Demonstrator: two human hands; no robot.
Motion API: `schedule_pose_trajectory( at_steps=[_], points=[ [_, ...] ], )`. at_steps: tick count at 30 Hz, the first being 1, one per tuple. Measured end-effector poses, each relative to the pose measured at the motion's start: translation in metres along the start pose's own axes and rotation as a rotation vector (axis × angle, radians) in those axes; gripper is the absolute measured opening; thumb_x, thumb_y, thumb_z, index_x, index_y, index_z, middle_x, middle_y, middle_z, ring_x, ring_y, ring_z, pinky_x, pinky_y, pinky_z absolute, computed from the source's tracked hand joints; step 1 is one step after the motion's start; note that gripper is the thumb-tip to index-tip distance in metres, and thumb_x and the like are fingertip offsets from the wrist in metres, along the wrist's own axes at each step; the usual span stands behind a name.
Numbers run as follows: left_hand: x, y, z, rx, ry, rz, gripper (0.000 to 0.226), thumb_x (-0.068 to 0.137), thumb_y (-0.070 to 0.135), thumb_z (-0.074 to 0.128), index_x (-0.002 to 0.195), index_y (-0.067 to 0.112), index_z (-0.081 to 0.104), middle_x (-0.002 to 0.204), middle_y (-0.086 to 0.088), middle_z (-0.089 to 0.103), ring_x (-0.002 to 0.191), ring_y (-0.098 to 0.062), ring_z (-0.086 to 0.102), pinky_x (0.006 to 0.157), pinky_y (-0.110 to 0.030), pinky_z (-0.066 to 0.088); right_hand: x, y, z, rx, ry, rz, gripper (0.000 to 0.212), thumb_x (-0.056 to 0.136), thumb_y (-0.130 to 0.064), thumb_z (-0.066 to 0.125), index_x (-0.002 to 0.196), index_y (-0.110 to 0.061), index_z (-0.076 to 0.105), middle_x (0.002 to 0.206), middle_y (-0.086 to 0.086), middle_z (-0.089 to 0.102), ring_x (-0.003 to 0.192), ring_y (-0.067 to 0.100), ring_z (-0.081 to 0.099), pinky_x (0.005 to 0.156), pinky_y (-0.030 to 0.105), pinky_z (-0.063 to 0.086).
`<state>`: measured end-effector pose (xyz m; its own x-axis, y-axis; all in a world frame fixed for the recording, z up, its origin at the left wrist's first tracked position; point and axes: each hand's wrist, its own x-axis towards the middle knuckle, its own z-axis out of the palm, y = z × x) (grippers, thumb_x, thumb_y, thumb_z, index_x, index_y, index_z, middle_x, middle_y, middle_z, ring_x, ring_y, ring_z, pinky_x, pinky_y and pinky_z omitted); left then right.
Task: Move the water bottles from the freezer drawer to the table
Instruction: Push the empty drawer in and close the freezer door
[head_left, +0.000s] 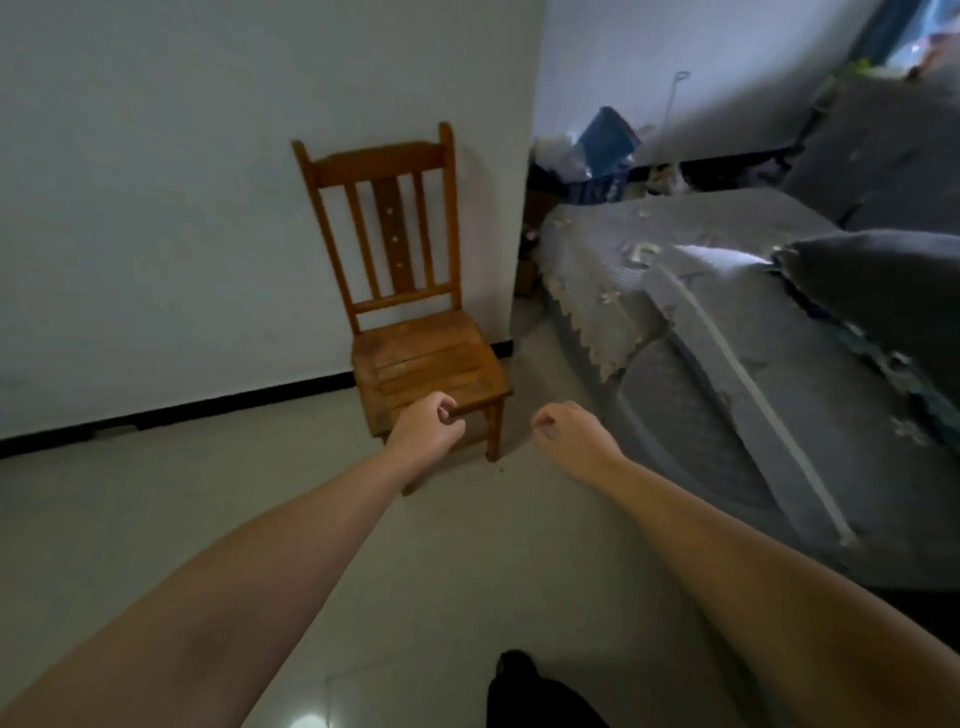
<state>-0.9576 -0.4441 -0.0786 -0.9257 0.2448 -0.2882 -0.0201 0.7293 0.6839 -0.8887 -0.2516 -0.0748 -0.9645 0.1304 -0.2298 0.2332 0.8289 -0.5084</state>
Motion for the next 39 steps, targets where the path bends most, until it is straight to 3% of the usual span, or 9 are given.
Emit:
schedule_pose_trajectory(
  at_steps=[6, 9, 13, 17, 21, 31, 36, 39],
  points=[
    [0.008, -0.040, -0.042, -0.086, 0.194, -0.222, 0.034, 0.090, 0.021, 0.060, 0.122, 0.008, 0.056, 0.116, -0.012, 0.061, 0.107, -0.026, 0.058, 0.089, -0.031, 0.044, 0.087, -0.060, 0.016, -0.048, -0.184, -0.242, 0.023, 0.096, -0.027, 0.048, 0.114, -0.018, 0.060, 0.119, 0.001, 0.053, 0.096, 0.018, 0.060, 0.086, 0.038, 0.054],
    [-0.005, -0.075, -0.061, -0.113, 0.274, -0.358, 0.038, 0.090, 0.022, 0.060, 0.126, 0.009, 0.055, 0.124, -0.013, 0.059, 0.112, -0.026, 0.057, 0.090, -0.029, 0.042, 0.111, -0.101, 0.041, -0.075, -0.283, -0.389, 0.020, 0.096, -0.023, 0.050, 0.110, -0.017, 0.062, 0.112, 0.002, 0.060, 0.093, 0.013, 0.058, 0.084, 0.031, 0.054],
    [-0.021, -0.120, -0.094, -0.146, 0.400, -0.498, 0.039, 0.090, 0.023, 0.059, 0.126, 0.011, 0.054, 0.125, -0.011, 0.059, 0.111, -0.024, 0.057, 0.084, -0.025, 0.039, 0.133, -0.157, 0.079, -0.122, -0.385, -0.548, 0.027, 0.095, -0.024, 0.049, 0.116, -0.015, 0.062, 0.119, 0.005, 0.059, 0.101, 0.017, 0.060, 0.088, 0.034, 0.053],
    [-0.035, -0.167, -0.129, -0.194, 0.537, -0.614, 0.038, 0.089, 0.021, 0.060, 0.125, 0.010, 0.056, 0.123, -0.011, 0.060, 0.111, -0.024, 0.057, 0.089, -0.026, 0.042, 0.150, -0.225, 0.122, -0.164, -0.476, -0.674, 0.030, 0.096, -0.026, 0.046, 0.120, -0.015, 0.060, 0.124, 0.005, 0.058, 0.109, 0.019, 0.057, 0.090, 0.031, 0.047],
    [-0.033, -0.214, -0.168, -0.234, 0.605, -0.681, 0.036, 0.088, 0.019, 0.060, 0.122, 0.009, 0.058, 0.121, -0.011, 0.061, 0.111, -0.025, 0.058, 0.093, -0.028, 0.042, 0.167, -0.291, 0.160, -0.200, -0.511, -0.746, 0.030, 0.096, -0.027, 0.046, 0.119, -0.015, 0.060, 0.125, 0.007, 0.056, 0.109, 0.021, 0.056, 0.093, 0.035, 0.047],
    [-0.012, -0.324, -0.332, -0.237, 0.682, -0.704, 0.036, 0.091, 0.026, 0.057, 0.126, 0.015, 0.055, 0.126, -0.007, 0.056, 0.115, -0.023, 0.055, 0.093, -0.030, 0.043, 0.223, -0.477, 0.224, -0.209, -0.503, -0.846, 0.030, 0.096, -0.022, 0.049, 0.120, -0.008, 0.060, 0.125, 0.010, 0.057, 0.111, 0.023, 0.057, 0.089, 0.029, 0.043],
    [-0.017, -0.379, -0.379, -0.323, 0.745, -0.785, 0.034, 0.089, 0.023, 0.058, 0.121, 0.013, 0.058, 0.124, -0.010, 0.059, 0.113, -0.025, 0.057, 0.097, -0.032, 0.045, 0.235, -0.552, 0.265, -0.256, -0.555, -0.938, 0.031, 0.096, -0.020, 0.048, 0.121, -0.006, 0.060, 0.127, 0.013, 0.056, 0.113, 0.025, 0.056, 0.093, 0.030, 0.042],
    [-0.020, -0.410, -0.402, -0.353, 0.783, -0.816, 0.032, 0.088, 0.021, 0.059, 0.118, 0.011, 0.059, 0.119, -0.012, 0.062, 0.106, -0.027, 0.060, 0.091, -0.033, 0.047, 0.247, -0.595, 0.291, -0.263, -0.578, -0.978, 0.031, 0.096, -0.019, 0.049, 0.121, -0.006, 0.060, 0.126, 0.013, 0.056, 0.113, 0.026, 0.056, 0.093, 0.030, 0.041]
  ],
)
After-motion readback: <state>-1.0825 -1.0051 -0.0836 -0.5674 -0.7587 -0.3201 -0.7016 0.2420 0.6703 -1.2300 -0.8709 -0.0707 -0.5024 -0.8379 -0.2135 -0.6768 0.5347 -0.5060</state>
